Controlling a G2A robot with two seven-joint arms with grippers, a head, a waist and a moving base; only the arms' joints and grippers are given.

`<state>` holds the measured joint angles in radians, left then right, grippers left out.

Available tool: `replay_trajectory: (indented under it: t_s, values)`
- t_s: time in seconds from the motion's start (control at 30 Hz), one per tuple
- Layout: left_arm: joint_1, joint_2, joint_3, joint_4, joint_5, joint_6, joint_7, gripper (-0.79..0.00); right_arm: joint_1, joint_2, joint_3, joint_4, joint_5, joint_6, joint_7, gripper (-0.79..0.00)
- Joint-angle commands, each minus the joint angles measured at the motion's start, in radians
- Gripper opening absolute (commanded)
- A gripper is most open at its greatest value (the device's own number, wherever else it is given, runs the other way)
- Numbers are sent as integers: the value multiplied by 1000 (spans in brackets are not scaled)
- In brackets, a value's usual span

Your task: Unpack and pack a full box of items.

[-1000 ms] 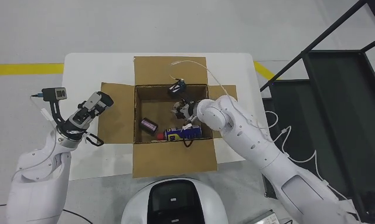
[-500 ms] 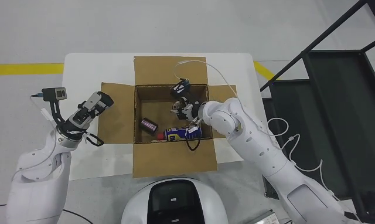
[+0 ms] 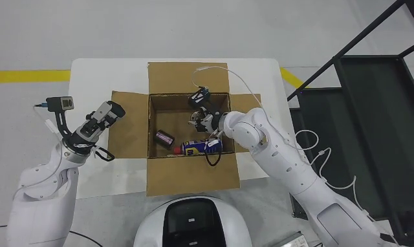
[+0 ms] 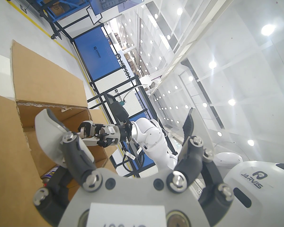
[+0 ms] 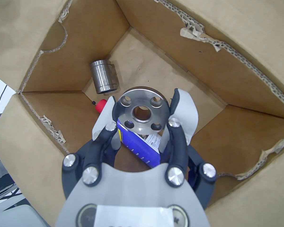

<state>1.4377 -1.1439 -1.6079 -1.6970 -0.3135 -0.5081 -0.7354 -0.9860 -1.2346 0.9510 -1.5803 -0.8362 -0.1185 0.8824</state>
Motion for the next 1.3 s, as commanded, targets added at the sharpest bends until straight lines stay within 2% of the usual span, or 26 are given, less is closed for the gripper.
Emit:
replay_trajectory:
  t_s: [0.0, 0.4, 0.5, 0.73, 0.87, 1.1, 1.27]
  values:
    - [0, 0, 0, 0, 0, 0, 0, 0, 0, 0, 0, 0, 0, 0, 0, -785]
    - [0, 0, 0, 0, 0, 0, 0, 0, -3, 0, 1, -1, 3, -1, -4, -785]
    - [0, 0, 0, 0, 0, 0, 0, 0, -37, 9, 39, -47, 15, -5, -6, -785]
    - [0, 0, 0, 0, 0, 0, 0, 0, -280, 71, 344, -368, 82, -7, 82, -785]
    - [0, 0, 0, 0, 0, 0, 0, 0, -423, 95, 524, -502, 94, -13, 115, -785]
    - [0, 0, 0, 0, 0, 0, 0, 0, -582, 116, 750, -536, 114, -3, 140, -785]
    - [0, 0, 0, 0, 0, 0, 0, 0, -634, 123, 839, -478, 150, -32, 118, -785]
